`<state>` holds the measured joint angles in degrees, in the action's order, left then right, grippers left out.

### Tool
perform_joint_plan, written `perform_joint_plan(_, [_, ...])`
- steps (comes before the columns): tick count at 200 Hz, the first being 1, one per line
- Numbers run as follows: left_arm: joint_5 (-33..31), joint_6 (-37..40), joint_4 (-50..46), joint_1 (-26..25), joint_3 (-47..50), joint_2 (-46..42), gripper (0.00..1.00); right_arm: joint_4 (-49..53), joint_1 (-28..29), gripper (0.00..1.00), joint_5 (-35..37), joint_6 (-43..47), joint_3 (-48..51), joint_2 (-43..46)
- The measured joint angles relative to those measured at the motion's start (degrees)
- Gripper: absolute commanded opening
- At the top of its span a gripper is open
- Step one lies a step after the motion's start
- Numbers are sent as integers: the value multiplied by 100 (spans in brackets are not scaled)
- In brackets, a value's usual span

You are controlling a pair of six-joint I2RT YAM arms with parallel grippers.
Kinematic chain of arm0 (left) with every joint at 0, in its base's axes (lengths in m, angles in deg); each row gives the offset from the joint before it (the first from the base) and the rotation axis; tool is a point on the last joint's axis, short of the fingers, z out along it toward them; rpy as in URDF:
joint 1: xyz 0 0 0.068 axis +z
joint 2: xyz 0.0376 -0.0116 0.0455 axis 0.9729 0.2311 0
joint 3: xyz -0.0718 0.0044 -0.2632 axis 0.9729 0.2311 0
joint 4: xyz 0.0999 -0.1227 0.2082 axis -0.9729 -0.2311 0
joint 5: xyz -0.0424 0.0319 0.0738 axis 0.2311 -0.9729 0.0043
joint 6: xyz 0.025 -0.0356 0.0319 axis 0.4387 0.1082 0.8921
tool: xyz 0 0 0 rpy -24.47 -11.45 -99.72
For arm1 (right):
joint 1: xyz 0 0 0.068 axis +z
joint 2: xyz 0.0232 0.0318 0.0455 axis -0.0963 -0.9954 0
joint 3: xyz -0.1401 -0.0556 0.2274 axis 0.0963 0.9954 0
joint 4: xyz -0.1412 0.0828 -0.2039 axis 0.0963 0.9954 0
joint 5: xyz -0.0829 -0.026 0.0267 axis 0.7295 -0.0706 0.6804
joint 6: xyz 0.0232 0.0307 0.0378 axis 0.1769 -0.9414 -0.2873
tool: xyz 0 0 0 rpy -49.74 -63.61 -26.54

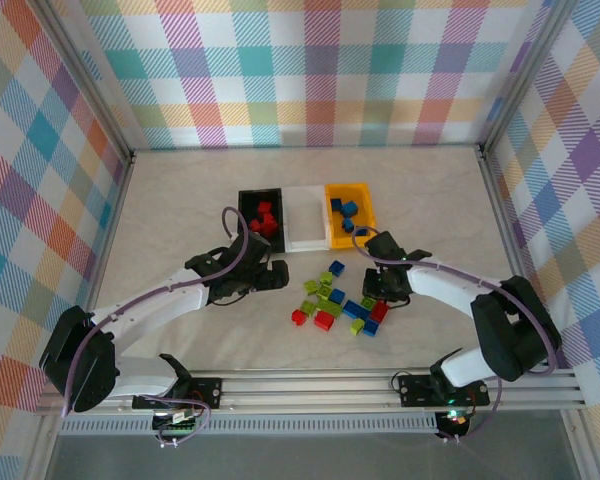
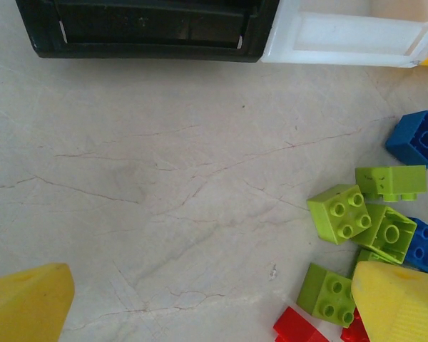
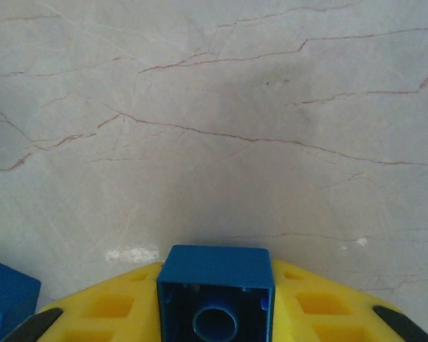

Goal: Sort the legos into containers by color

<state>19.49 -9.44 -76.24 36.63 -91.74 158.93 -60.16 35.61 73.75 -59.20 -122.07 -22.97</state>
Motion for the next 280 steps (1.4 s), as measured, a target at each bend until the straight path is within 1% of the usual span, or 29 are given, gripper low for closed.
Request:
perform_joint_plan(24, [0, 2, 0, 20, 0, -9, 100, 175, 0, 29, -2, 166, -319, 175])
perform_joint_plan(54, [42, 2, 0, 20, 0, -9, 100, 238, -20, 30, 7, 485, -1541, 9])
perform_joint_plan(74, [116, 4, -2, 20, 0, 4, 100, 63, -76, 31, 68, 673, -2406, -507])
perform_joint_plan(114, [297, 103, -87, 20, -7, 92, 100, -66, -238, 32, 415, 942, -3746, -2079])
perform_joint_plan(124, [345, 142, -92, 20, -7, 90, 100, -59, -284, 35, 474, 973, -3989, -2424])
perform_joint_plan(130, [369, 168, -92, 20, -7, 85, 100, -46, -313, 40, 516, 981, -4107, -2586])
perform_joint_plan(139, [426, 208, -94, 20, -7, 74, 100, -46, -348, 51, 562, 1036, -4256, -2793])
perform_joint_plan(146, [476, 247, -98, 20, -13, 68, 100, -48, -358, 57, 590, 1060, -4325, -2898])
perform_joint_plan(165, [614, 332, -111, 20, -39, 66, 99, -50, -389, 63, 621, 1078, -4374, -2970])
perform_joint_plan(196, [807, 461, -157, -11, -146, 120, 96, -177, -400, 65, 590, 1106, -4317, -2732])
perform_joint_plan(221, [903, 560, -199, -170, -321, 304, 90, -452, -367, 66, 463, 1108, -3681, -1869])
perform_joint_plan(252, [973, 767, -234, -640, -643, 791, 86, -699, -256, 66, 254, 1062, -2728, -732])
perform_joint_plan(257, [979, 820, -251, -728, -706, 892, 84, -743, -234, 66, 212, 1054, -2557, -586])
perform_joint_plan(265, [986, 872, -264, -855, -782, 1047, 78, -793, -219, 66, 157, 1029, -2317, -404])
perform_joint_plan(280, [1014, 979, -321, -1029, -887, 1331, 70, -850, -190, 66, 61, 973, -1858, -151])
